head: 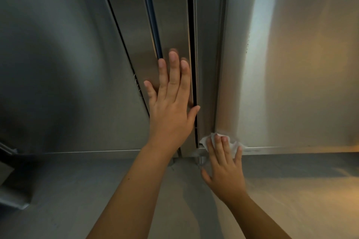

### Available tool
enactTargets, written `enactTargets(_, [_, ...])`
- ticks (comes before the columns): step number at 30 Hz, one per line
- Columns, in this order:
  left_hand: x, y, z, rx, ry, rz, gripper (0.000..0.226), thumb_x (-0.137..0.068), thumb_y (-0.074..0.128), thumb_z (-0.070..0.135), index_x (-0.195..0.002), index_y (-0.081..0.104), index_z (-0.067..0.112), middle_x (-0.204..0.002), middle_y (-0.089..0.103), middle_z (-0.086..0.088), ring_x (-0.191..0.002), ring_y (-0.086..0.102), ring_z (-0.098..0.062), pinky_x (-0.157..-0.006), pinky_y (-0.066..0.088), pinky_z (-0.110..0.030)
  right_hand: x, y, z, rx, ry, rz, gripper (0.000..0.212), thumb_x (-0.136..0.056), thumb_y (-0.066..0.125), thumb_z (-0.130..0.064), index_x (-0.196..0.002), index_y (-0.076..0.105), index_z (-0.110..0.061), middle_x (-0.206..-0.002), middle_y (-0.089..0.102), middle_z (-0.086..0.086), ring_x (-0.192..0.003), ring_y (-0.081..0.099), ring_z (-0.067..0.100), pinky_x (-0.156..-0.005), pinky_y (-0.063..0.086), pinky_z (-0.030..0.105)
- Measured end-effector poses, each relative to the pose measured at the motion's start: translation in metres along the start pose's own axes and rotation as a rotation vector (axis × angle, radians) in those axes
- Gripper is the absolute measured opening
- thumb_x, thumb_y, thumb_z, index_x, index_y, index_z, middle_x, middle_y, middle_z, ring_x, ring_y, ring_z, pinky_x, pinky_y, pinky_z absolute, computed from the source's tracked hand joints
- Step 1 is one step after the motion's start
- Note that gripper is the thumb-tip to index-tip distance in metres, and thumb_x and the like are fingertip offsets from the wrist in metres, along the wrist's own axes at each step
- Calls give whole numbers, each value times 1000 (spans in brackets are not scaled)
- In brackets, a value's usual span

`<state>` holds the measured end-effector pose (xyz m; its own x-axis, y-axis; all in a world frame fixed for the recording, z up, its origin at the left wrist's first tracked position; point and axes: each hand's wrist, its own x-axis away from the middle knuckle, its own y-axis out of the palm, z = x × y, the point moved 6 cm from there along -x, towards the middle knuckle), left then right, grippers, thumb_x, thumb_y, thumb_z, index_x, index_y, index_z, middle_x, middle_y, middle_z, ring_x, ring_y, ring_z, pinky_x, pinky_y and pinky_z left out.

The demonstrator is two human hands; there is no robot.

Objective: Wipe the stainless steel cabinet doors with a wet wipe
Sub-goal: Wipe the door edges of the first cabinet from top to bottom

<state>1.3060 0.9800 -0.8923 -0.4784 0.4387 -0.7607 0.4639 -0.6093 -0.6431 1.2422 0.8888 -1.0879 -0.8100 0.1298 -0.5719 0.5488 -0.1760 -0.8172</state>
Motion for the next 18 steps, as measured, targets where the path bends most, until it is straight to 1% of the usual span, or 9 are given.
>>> enactTargets(2, [0,0,0,-1,-1,0,105,-66,82,24,-141,15,-4,-144,0,-15,-135,2,-34,-101,3,-60,6,4,1,-1,8,-26,91,-72,60,-47,-144,19,-8,-157,-5,6,-143,-12,21,-109,10,58])
enactTargets(3, [0,-1,0,-2,-2,0,105,-66,82,24,-141,14,-4,-144,0,-15,-136,1,-33,-101,3,-60,7,4,1,-11,13,-20,87,-73,57,-46,-143,21,-9,-156,-6,5,-143,-12,20,-109,9,57])
enactTargets(5, [1,0,0,-5,-5,-8,106,-67,81,25,-142,11,-3,-144,-1,-14,-137,-6,-25,-102,2,-60,6,1,2,-9,12,-27,83,-76,42,-46,-146,12,-10,-156,-15,2,-143,-14,19,-109,8,57])
enactTargets(6, [1,0,-1,-6,-7,-13,106,-69,80,25,-143,9,-1,-145,-2,-14,-136,-9,-21,-103,1,-59,3,-3,3,-7,7,-30,83,-77,37,-46,-147,8,-13,-157,-12,2,-143,-13,19,-108,13,59])
enactTargets(8, [1,1,-1,-8,-10,-24,106,-70,79,27,-142,6,3,-145,-3,-13,-135,-11,-18,-103,0,-59,-8,-15,6,-25,10,7,81,-79,36,-46,-148,9,-13,-155,8,4,-144,-2,22,-99,25,65])
enactTargets(10, [1,2,-2,-8,-11,-29,106,-70,78,28,-142,5,5,-145,-4,-13,-135,-12,-17,-104,-1,-58,-26,-33,10,-66,36,86,79,-82,37,-47,-149,9,-15,-153,11,4,-143,3,24,-97,18,68])
enactTargets(12, [2,3,-2,0,-19,-35,106,-71,78,28,-142,3,6,-146,-5,-11,-135,-16,-17,-105,-3,-57,-44,-45,11,-79,66,136,77,-85,36,-48,-149,9,-15,-156,-5,4,-144,-7,22,-102,2,65])
enactTargets(13, [1,3,-2,4,-24,-34,106,-71,78,28,-143,4,5,-146,-5,-10,-135,-16,-17,-105,-3,-57,-49,-48,10,-83,85,142,77,-85,36,-49,-148,13,-13,-156,-12,4,-143,-9,23,-102,0,64])
enactTargets(18, [0,0,-1,8,-14,3,107,-65,82,24,-140,13,-6,-144,1,-14,-136,-4,-24,-102,4,-61,-27,-25,1,-103,96,-10,75,-82,37,-49,-145,27,-9,-156,-4,5,-142,-14,23,-99,8,64])
